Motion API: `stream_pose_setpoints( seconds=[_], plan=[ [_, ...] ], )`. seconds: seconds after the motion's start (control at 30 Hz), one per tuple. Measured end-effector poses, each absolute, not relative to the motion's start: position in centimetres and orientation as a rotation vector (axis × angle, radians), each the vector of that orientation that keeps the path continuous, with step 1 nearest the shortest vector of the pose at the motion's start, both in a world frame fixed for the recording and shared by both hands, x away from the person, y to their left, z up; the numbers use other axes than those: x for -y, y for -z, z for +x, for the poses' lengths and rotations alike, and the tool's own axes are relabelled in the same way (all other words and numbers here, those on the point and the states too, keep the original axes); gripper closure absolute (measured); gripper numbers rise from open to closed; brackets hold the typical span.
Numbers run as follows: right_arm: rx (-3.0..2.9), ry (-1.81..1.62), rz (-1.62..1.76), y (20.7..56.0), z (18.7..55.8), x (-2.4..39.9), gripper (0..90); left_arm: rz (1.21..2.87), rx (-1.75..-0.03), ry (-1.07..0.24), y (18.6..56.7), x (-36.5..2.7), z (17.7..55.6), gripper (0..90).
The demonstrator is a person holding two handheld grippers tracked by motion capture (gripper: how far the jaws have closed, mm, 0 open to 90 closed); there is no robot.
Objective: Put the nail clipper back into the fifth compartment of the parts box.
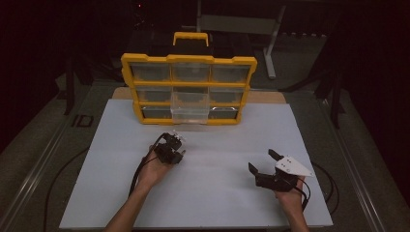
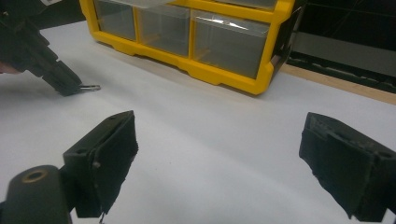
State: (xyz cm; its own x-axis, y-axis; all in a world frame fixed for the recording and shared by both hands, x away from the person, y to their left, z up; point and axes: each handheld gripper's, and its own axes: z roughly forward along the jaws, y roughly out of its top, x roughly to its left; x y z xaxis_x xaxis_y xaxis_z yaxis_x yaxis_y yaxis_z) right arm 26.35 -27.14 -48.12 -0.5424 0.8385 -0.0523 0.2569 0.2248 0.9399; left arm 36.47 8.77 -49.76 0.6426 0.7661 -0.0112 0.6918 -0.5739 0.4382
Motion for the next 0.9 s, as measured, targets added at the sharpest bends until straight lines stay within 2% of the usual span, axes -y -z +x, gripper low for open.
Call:
stream_pose_setpoints(
  seconds=[0.33, 0.53, 0.9],
  plan=[
    [-1.939, -1.316, 1.006, 48.15, 26.38, 27.13, 11.0, 2.492, -1.146, -0.186, 49.55, -9.34, 36.47, 75.3],
    [-1.943, -1.320, 1.003, 48.16, 26.40, 26.97, 11.0, 2.528, -1.138, -0.167, 49.44, -9.23, 36.96, 78.7],
    [-1.947, -1.329, 1.008, 48.18, 26.41, 27.01, 11.1, 2.516, -1.100, -0.191, 49.46, -9.54, 37.03, 79.8]
  ],
)
